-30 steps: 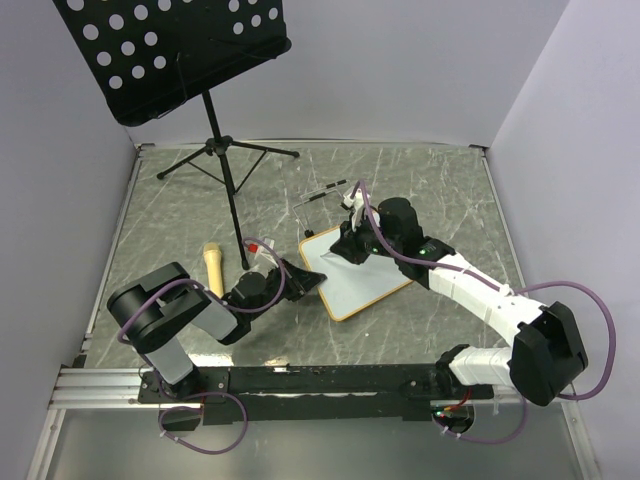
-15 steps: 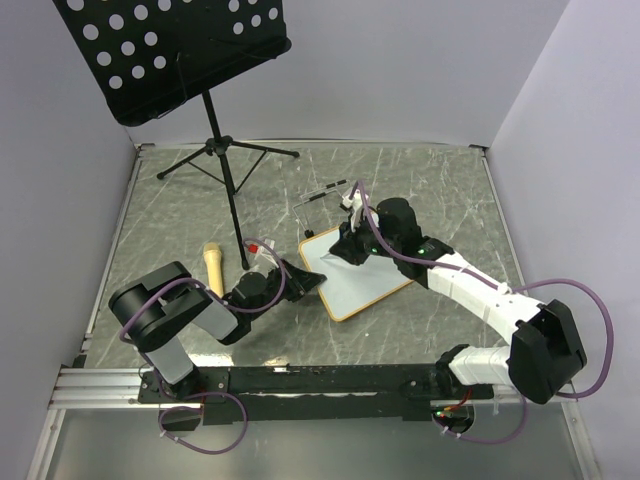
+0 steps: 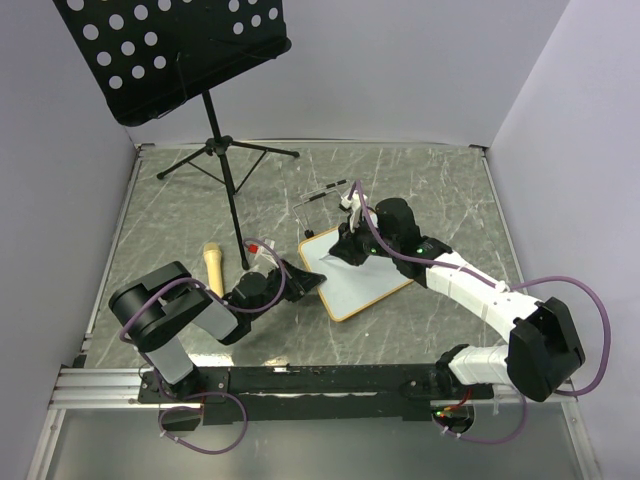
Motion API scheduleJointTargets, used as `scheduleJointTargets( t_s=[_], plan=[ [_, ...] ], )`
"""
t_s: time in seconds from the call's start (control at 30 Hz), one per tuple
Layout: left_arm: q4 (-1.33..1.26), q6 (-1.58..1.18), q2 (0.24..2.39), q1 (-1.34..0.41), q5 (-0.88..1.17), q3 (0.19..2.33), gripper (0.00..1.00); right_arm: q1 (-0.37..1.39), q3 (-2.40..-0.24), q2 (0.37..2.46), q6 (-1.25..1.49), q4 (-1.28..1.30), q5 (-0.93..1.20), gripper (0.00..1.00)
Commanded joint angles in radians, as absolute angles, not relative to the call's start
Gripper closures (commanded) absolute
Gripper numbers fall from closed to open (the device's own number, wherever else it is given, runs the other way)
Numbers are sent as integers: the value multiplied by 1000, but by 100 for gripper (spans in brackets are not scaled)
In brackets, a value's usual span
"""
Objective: Write a sentence on the whiteboard
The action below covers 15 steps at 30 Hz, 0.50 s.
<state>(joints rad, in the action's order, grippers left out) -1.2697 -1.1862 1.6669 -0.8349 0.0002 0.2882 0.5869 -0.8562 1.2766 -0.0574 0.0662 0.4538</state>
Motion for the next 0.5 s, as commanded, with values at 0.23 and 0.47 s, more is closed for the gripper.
scheduleJointTargets(
  t_s=[0.23, 0.47],
  plan=[
    [-1724, -1140, 1664, -839, -9, 299, 99, 592, -879, 1290, -71, 71, 396, 100],
    [-1727, -1140, 1666, -839, -9, 299, 99, 589, -880, 1293, -74, 74, 374, 100]
  ],
)
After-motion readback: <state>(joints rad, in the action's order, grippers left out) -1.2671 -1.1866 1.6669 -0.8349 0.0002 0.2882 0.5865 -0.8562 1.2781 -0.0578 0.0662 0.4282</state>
